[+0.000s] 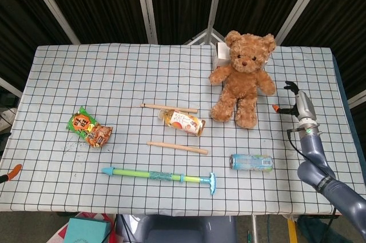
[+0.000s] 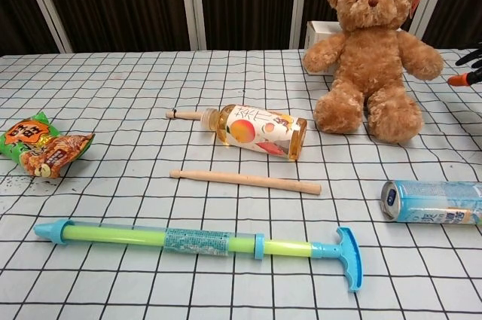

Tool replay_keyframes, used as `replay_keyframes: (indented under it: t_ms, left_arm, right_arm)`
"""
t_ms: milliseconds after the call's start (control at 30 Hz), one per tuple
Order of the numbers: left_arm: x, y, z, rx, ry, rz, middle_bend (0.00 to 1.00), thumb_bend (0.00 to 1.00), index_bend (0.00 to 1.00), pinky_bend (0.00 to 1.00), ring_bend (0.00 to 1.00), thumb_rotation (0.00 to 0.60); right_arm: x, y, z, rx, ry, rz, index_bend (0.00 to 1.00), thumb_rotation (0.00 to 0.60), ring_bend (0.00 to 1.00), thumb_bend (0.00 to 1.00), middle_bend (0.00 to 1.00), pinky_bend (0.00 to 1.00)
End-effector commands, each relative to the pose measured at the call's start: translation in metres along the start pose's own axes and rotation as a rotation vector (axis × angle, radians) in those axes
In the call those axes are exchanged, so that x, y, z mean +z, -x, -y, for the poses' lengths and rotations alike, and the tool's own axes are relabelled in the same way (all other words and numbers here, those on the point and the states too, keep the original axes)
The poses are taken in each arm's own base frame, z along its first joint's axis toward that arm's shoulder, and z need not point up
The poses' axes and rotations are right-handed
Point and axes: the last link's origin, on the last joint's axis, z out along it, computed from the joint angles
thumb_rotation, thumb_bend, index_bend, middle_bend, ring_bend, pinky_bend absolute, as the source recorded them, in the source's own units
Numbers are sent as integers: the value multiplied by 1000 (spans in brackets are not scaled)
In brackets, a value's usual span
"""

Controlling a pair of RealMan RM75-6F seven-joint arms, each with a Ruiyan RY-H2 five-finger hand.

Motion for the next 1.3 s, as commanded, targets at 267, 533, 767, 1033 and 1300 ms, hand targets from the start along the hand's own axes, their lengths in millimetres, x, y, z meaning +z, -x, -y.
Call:
replay_keyframes:
  t_ms: [267, 533, 767, 1033, 1300]
  left_arm:
    - [3, -2, 3, -4, -14, -2, 0, 310, 178, 118, 0, 600]
    - [3, -2, 4, -5, -13, 0, 0, 310, 186, 118, 0, 600]
    - [4, -1, 3, 1, -9, 3, 0, 310, 187, 118, 0, 600]
    - [4, 0, 2, 8, -13, 4, 0, 310, 187, 118, 0, 600]
    - [5, 1, 1, 12, -15, 6, 0, 310, 187, 118, 0, 600]
  right_arm:
    - [16, 12, 24, -16, -7, -7, 213, 600, 172, 268, 281, 0]
    - [21, 23, 28, -28, 10, -19, 276, 600, 205, 268, 340, 0]
    - [24, 27, 31, -31, 20, -30, 341, 600, 226, 268, 374, 0]
    - [29, 26, 36, -29, 21, -50, 433, 600, 254, 268, 417, 0]
    - [33, 28, 38, -29, 27, -62, 467, 600, 283, 268, 453, 0]
